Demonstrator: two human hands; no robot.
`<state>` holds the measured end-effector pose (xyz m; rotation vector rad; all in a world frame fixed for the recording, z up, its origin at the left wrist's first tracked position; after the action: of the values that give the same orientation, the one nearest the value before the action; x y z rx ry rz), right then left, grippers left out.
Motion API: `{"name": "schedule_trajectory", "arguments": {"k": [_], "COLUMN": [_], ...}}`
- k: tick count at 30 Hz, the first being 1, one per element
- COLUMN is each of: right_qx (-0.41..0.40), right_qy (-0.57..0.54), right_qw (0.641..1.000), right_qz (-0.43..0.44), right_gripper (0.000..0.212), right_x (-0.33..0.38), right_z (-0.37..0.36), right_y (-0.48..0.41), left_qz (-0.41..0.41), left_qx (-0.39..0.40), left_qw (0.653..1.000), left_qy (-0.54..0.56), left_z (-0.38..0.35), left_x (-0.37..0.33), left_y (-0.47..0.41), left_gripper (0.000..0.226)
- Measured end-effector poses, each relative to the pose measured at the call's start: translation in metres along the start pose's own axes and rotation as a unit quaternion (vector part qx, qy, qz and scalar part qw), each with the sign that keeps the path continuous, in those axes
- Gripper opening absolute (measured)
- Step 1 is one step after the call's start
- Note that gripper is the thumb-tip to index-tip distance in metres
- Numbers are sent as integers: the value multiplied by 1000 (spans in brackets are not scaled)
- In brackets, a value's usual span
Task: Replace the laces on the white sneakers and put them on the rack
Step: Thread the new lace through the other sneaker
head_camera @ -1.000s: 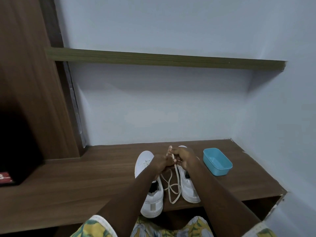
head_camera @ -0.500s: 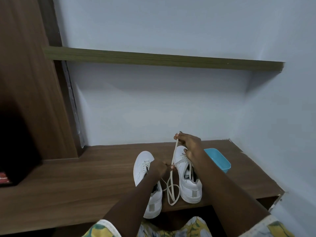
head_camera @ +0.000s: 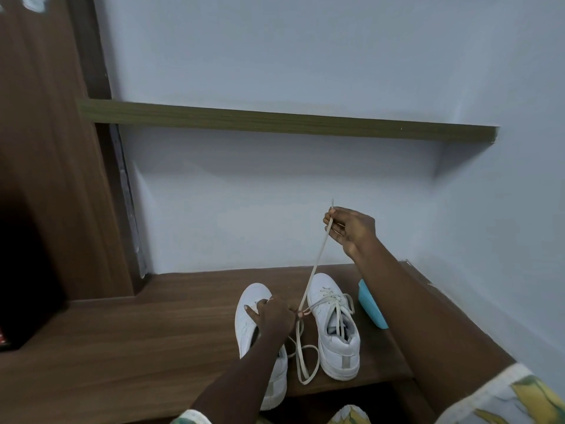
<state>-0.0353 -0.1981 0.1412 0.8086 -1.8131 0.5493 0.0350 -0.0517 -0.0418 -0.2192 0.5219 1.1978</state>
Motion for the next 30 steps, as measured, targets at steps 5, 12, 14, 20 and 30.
{"name": "schedule_trajectory", "arguments": {"k": [5, 12, 14, 20, 30], "right_qx": [-2, 7, 28, 77, 101], "right_qy": [-7, -12, 61, 271, 485], "right_qw": [999, 992, 990, 959, 868], "right_qz": [35, 127, 121, 41, 20], "right_gripper": [14, 22, 23, 15, 18], "right_x": [7, 7, -17, -121, -208], "right_z": [-3, -22, -33, -40, -41], "right_y": [0, -2, 3, 17, 34], "left_qz": [-37, -5, -14, -25, 30], "left_qx": [-24, 7, 26, 31, -34], "left_qw": [999, 996, 992, 980, 965], "left_qy": [10, 85, 122, 193, 259], "left_z": [12, 31, 28, 12, 10], "left_x": [9, 70, 75, 89, 93], "left_y": [4, 17, 20, 16, 9], "left_gripper": [31, 37, 34, 38, 33]}}
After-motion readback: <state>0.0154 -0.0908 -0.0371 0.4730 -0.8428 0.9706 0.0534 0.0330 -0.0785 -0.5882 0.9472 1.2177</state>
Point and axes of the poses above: each hand's wrist, its own y-axis away from the middle knuckle, its own z-axis out of the back of the hand, x = y × z, the point moved 7 cm from there along -y, towards the middle knuckle, and after that the axes turned 3 degrees about x, right-handed, at the moved point
